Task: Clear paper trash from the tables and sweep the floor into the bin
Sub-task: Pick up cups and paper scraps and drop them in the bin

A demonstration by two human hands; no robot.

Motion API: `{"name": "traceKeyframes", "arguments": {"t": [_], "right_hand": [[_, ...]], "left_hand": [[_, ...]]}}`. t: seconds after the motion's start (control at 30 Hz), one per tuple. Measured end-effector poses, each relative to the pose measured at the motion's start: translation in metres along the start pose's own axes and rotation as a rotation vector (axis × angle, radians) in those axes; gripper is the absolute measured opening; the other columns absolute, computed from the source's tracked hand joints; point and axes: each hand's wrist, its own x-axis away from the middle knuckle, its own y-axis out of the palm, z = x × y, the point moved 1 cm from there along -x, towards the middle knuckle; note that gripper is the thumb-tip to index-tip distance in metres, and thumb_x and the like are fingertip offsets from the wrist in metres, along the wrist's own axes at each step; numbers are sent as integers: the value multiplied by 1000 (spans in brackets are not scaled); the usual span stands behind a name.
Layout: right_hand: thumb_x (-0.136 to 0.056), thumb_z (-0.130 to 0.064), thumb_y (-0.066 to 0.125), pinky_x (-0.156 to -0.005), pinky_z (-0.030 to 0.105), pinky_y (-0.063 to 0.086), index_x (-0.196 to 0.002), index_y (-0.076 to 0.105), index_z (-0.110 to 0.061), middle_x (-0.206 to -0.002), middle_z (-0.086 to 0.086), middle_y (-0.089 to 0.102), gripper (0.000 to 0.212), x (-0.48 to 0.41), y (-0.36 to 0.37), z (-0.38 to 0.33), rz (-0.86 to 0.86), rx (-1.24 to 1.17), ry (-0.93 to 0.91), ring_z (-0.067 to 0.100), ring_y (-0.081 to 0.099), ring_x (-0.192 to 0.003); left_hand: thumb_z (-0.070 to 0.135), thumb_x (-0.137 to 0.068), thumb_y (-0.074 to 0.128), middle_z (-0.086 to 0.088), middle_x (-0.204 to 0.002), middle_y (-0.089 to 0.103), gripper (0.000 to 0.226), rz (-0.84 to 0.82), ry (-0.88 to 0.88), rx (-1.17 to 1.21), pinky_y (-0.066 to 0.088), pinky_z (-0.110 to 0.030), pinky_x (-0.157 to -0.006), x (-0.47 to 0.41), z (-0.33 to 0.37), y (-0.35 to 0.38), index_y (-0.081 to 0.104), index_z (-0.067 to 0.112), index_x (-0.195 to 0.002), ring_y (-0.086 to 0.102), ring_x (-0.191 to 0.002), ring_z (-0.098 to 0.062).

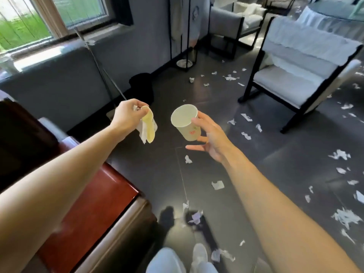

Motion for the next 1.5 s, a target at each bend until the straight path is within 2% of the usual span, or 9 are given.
{"name": "traceKeyframes", "arguments": {"t": [0.23,0.47,0.63,0.77,0.9,1.07,1.2,1.37,1.5], "right_hand": [[-88,-29,64,-72,46,59,-128,57,-36,-125,1,50,41,-150,2,-40,-132,30,72,34,49,-118],[-88,-30,64,-68,43,59,-129,55,-35,-121,2,50,42,-349,38,-79,-229,67,80,31,51,-112],[-88,-31,64,-68,41,58,-119,60,-39,-120,3,53,32,-491,83,-136,-291,58,90,31,52,-114],[-88,-28,65,-65,40,58,-122,60,-35,-122,4,54,36,-588,101,-172,-320,24,94,31,52,-116],[-88,-21,66,-72,39,59,-124,58,-29,-119,4,57,38,-697,109,-190,-349,-19,125,31,55,-115],[-87,-15,67,-78,32,57,-129,57,-21,-115,3,62,45,-854,124,-210,-409,-45,159,21,59,-106],[-85,-14,68,-88,38,55,-128,58,-22,-116,4,63,45,-967,131,-222,-469,0,249,25,60,-109],[-85,-13,67,-86,37,55,-121,60,-26,-119,6,61,39,-1069,138,-215,-506,100,366,25,58,-111],[-85,-15,67,-85,35,56,-108,61,-33,-116,4,60,30,-1138,140,-193,-521,139,428,26,57,-111]], "left_hand": [[21,-92,59,-2,-94,65,13,141,-137,-32,39,-16,-43,-126,-21,-3,68,16,-99,57,-74,-11],[23,-93,60,-5,-106,65,13,216,-164,-24,48,-27,-68,-310,-59,-25,68,16,-101,62,-94,-19],[20,-92,61,-3,-100,66,7,218,-196,-11,48,-28,-70,-452,-67,-56,67,18,-95,62,-90,-17],[20,-91,61,-4,-100,65,9,230,-217,-66,43,-23,-55,-551,-73,-72,68,19,-97,58,-79,-15],[21,-91,61,-2,-97,64,6,263,-267,-84,39,-16,-45,-649,-90,-70,67,23,-93,53,-65,-5],[20,-91,62,-2,-95,65,9,312,-301,-69,40,-20,-50,-782,-122,-58,69,19,-95,53,-67,-5],[20,-91,62,-1,-95,65,8,370,-383,-58,43,-21,-54,-878,-150,-49,69,20,-95,57,-72,-6],[18,-89,60,-1,-95,68,10,436,-533,2,52,-29,-77,-954,-199,-26,69,20,-92,64,-88,-17],[18,-90,59,-4,-97,68,12,450,-640,29,47,-25,-67,-1004,-249,-4,69,17,-94,63,-88,-19]]}}
